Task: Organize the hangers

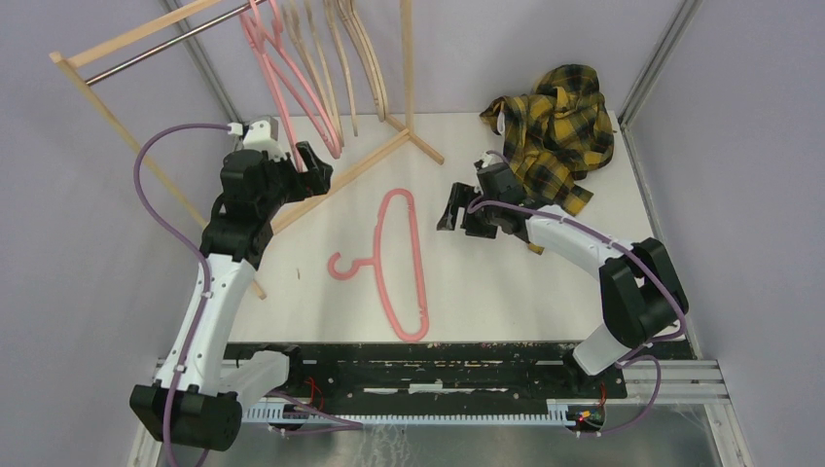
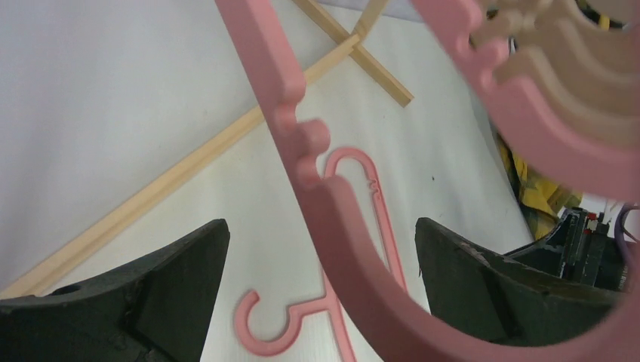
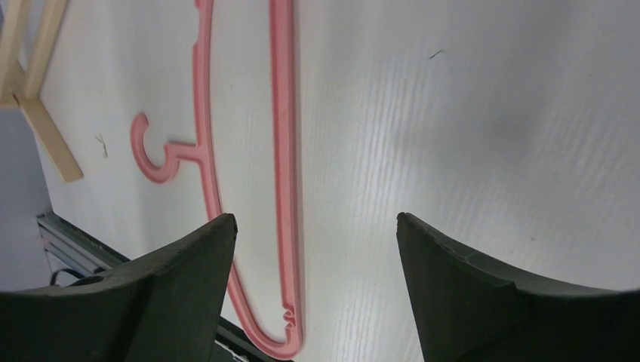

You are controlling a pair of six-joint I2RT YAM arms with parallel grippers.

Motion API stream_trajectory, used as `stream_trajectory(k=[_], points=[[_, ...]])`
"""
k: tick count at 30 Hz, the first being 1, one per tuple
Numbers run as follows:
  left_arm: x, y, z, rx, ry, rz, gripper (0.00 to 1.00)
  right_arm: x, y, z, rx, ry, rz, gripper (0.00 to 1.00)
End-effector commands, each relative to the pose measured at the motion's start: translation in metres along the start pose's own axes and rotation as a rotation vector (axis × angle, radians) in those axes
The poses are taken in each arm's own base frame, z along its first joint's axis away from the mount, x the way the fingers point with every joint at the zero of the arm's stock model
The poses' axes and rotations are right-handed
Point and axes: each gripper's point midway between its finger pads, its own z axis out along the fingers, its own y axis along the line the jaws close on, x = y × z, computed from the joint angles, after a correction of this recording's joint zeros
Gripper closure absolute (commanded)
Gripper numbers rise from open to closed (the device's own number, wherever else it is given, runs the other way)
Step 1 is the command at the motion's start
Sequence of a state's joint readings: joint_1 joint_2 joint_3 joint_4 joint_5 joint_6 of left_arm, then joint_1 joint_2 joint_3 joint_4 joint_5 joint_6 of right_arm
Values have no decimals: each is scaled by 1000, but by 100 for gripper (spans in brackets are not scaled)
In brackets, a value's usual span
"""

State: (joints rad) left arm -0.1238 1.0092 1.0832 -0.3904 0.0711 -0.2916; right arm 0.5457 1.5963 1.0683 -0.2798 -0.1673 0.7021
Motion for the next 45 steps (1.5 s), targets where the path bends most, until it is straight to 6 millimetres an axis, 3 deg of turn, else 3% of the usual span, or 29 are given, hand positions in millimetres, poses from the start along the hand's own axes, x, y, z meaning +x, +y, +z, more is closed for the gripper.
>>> stream_trajectory(k=[1,10,14,19,22,26,34,36,39,43,45], points=[[19,-9,-18,77,11,-10,1,6,64,-2,-85,-17,-178,14],[74,3,-33,41,99,-114,1,82,119,42,-89,166,-379,16],[88,2,-37,55,116,-144,1,114,125,64,-42,233,-461,18],[96,0,-42,80,120,-152,1,130,119,78,37,249,-531,20],[94,-2,-45,86,107,-154,1,135,121,82,91,234,-589,21],[89,-3,-51,92,80,-162,1,135,105,90,243,185,-676,23],[90,1,-61,68,87,-131,1,152,75,109,335,220,-692,35],[89,0,-64,76,80,-131,1,154,70,113,345,218,-681,43],[85,-5,-71,97,66,-131,1,148,59,116,339,207,-617,62],[82,-15,-81,149,65,-127,0,121,50,116,262,170,-440,85],[84,-23,-84,193,72,-128,0,102,51,113,166,137,-303,91]])
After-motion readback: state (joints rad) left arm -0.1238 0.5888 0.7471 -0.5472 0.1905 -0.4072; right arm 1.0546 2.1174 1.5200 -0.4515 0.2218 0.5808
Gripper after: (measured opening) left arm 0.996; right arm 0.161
